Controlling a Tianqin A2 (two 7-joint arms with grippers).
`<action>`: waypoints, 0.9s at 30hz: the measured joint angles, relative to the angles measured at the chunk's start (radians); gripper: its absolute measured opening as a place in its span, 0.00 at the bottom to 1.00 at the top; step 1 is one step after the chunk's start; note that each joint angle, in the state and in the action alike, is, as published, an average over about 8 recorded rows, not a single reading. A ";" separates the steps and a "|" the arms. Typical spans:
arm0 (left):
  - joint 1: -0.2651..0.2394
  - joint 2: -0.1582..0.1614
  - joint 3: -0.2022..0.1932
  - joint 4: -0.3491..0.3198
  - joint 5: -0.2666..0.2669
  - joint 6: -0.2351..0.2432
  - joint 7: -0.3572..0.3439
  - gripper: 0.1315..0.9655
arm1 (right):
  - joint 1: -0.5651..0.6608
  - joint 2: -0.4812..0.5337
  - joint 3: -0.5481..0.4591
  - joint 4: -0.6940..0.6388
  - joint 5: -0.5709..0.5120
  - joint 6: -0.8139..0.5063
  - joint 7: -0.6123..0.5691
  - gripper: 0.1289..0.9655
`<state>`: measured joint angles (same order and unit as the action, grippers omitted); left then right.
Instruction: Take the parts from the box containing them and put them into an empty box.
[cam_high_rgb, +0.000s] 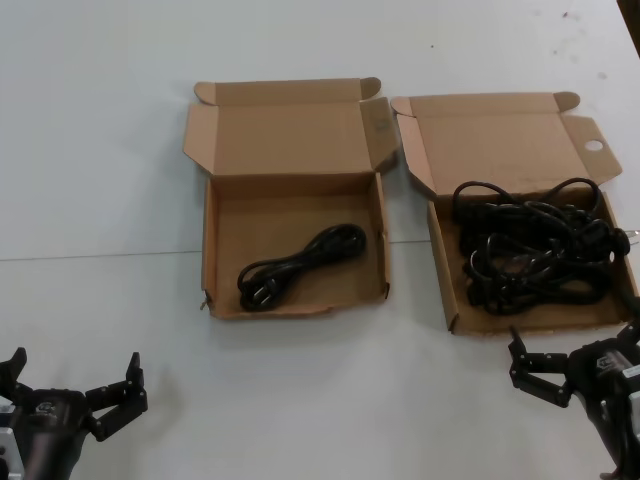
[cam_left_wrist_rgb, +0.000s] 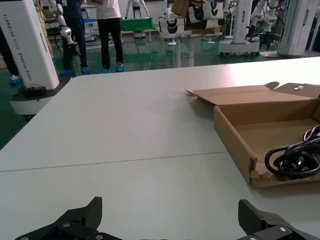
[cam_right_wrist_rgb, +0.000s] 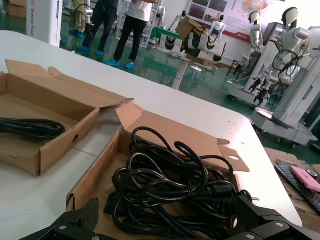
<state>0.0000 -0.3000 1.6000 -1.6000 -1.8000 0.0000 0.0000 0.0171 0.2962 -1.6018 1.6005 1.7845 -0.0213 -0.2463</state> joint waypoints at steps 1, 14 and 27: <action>0.000 0.000 0.000 0.000 0.000 0.000 0.000 1.00 | 0.000 0.000 0.000 0.000 0.000 0.000 0.000 1.00; 0.000 0.000 0.000 0.000 0.000 0.000 0.000 1.00 | 0.000 0.000 0.000 0.000 0.000 0.000 0.000 1.00; 0.000 0.000 0.000 0.000 0.000 0.000 0.000 1.00 | 0.000 0.000 0.000 0.000 0.000 0.000 0.000 1.00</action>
<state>0.0000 -0.3000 1.6000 -1.6000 -1.8000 0.0000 0.0000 0.0171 0.2962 -1.6018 1.6005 1.7845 -0.0213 -0.2463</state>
